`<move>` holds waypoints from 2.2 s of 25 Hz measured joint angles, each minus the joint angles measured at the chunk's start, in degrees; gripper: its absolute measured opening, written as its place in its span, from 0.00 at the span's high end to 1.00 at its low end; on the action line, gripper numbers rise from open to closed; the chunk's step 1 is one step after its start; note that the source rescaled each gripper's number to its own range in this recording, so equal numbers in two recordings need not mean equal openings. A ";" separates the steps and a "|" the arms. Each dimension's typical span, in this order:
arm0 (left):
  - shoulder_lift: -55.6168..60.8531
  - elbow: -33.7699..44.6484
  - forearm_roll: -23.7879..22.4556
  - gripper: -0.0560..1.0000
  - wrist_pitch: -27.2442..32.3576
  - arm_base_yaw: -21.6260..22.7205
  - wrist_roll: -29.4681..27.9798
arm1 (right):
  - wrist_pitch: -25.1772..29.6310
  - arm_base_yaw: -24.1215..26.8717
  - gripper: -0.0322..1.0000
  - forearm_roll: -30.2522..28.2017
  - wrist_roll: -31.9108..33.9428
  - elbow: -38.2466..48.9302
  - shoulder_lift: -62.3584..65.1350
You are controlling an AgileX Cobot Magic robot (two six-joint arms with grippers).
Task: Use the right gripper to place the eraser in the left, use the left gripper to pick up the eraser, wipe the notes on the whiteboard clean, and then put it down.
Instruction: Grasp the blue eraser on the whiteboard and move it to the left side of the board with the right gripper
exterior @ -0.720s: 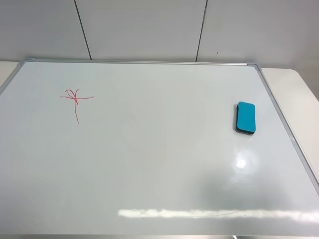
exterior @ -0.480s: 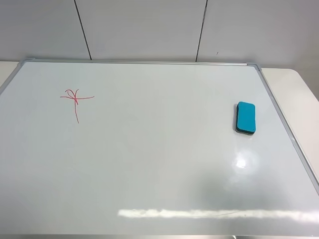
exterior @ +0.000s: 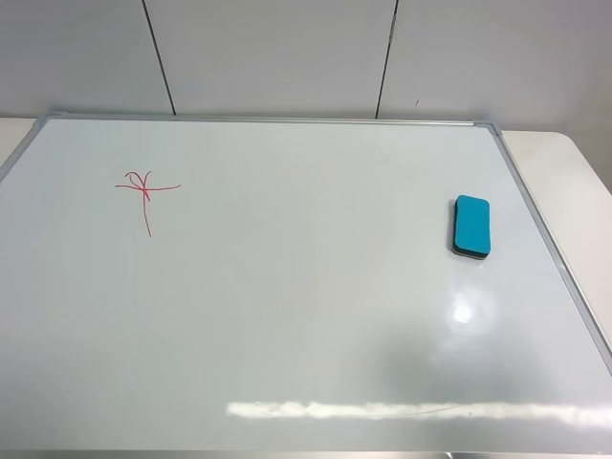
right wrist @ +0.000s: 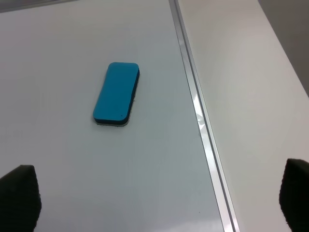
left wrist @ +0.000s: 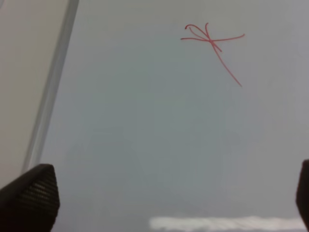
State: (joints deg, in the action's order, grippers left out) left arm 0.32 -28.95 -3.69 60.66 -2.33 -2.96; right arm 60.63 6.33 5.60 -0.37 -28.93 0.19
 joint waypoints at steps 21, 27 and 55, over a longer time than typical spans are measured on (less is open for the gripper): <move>0.00 0.00 0.00 0.00 0.00 0.00 0.00 | -3.14 0.00 0.00 -0.51 0.00 -1.80 -4.39; 0.00 0.00 0.00 0.00 0.00 0.00 0.00 | -9.82 0.00 0.00 -1.02 -0.63 -9.02 -23.46; 0.00 0.00 -0.05 0.00 -0.05 0.00 0.00 | -21.96 -2.67 0.96 10.23 -0.40 -20.24 -81.50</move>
State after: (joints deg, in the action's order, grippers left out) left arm 0.32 -28.95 -3.74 60.61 -2.33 -2.96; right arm 38.66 3.65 15.82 -0.78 -49.17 -81.31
